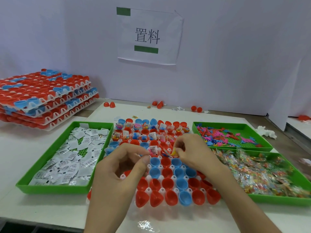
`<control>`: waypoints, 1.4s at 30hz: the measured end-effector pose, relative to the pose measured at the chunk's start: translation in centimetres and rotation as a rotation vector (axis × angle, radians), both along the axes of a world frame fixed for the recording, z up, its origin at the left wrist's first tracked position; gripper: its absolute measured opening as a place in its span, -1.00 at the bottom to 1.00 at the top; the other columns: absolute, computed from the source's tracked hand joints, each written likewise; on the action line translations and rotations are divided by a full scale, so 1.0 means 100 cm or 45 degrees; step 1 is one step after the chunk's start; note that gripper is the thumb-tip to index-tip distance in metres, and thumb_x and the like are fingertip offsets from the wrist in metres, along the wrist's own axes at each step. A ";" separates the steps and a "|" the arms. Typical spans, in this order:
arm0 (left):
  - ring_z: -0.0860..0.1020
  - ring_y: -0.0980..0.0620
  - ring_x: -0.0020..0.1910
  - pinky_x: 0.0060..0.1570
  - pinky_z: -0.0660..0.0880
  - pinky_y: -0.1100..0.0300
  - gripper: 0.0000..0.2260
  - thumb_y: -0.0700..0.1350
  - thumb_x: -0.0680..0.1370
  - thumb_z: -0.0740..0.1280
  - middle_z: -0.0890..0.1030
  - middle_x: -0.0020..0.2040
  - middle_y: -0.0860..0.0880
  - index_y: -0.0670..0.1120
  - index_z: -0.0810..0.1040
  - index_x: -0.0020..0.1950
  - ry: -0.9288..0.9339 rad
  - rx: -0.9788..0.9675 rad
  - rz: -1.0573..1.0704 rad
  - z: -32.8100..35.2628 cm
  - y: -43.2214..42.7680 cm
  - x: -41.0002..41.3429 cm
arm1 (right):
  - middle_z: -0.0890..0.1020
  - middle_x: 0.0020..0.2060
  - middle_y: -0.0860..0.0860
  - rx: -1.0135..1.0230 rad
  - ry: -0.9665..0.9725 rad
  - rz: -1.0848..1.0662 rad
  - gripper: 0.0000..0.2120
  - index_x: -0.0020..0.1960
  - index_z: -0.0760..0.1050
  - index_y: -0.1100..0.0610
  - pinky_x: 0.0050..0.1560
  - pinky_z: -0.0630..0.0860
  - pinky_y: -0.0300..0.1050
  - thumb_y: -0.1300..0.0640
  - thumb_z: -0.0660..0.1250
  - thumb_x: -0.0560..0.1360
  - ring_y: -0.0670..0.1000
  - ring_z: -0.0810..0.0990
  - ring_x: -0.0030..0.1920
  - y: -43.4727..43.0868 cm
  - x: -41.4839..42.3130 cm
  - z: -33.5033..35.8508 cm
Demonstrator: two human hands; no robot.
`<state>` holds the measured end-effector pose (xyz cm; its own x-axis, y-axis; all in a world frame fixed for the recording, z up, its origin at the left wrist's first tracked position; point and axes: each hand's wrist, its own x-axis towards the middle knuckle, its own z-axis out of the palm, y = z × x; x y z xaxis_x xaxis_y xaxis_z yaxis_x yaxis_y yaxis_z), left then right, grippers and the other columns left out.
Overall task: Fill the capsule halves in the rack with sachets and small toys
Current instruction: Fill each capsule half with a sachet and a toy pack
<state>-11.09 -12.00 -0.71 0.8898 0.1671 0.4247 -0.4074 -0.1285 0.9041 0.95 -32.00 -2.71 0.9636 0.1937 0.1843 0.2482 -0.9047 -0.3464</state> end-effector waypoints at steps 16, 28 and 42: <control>0.63 0.04 -0.35 -0.26 0.60 0.25 -0.88 0.08 0.34 0.40 0.63 -0.32 -0.10 0.13 0.66 -0.17 0.001 0.041 0.021 -0.005 0.004 0.001 | 0.54 -0.28 -0.20 0.030 0.048 0.030 -0.84 -0.16 0.59 -0.02 -0.29 0.40 -0.44 0.21 0.38 0.53 -0.19 0.55 -0.24 0.004 0.005 -0.002; 0.65 0.10 -0.24 -0.28 0.55 0.40 -0.82 -0.15 0.45 0.45 0.68 -0.24 0.03 0.17 0.66 -0.19 0.086 0.165 0.098 -0.011 0.032 0.008 | 0.56 -0.22 -0.24 0.147 0.017 0.065 -0.76 0.11 0.60 -0.11 -0.25 0.42 -0.45 0.15 0.45 0.51 -0.22 0.56 -0.21 -0.012 0.004 -0.007; 0.53 -0.01 -0.07 -0.05 0.47 0.05 -0.80 -0.11 0.49 0.47 0.54 -0.01 -0.01 -0.02 0.68 0.12 0.607 1.071 0.482 -0.043 0.123 0.079 | 0.68 0.01 0.02 0.085 0.171 -0.596 -0.88 0.02 0.63 0.00 0.07 0.57 0.03 -0.02 0.41 0.54 0.05 0.62 -0.03 -0.122 0.038 -0.006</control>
<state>-3.15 0.27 -5.00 0.9471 0.2829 0.1513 0.1672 -0.8377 0.5200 4.78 -44.23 -3.32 0.9606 -0.2735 0.0499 -0.2303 -0.8832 -0.4086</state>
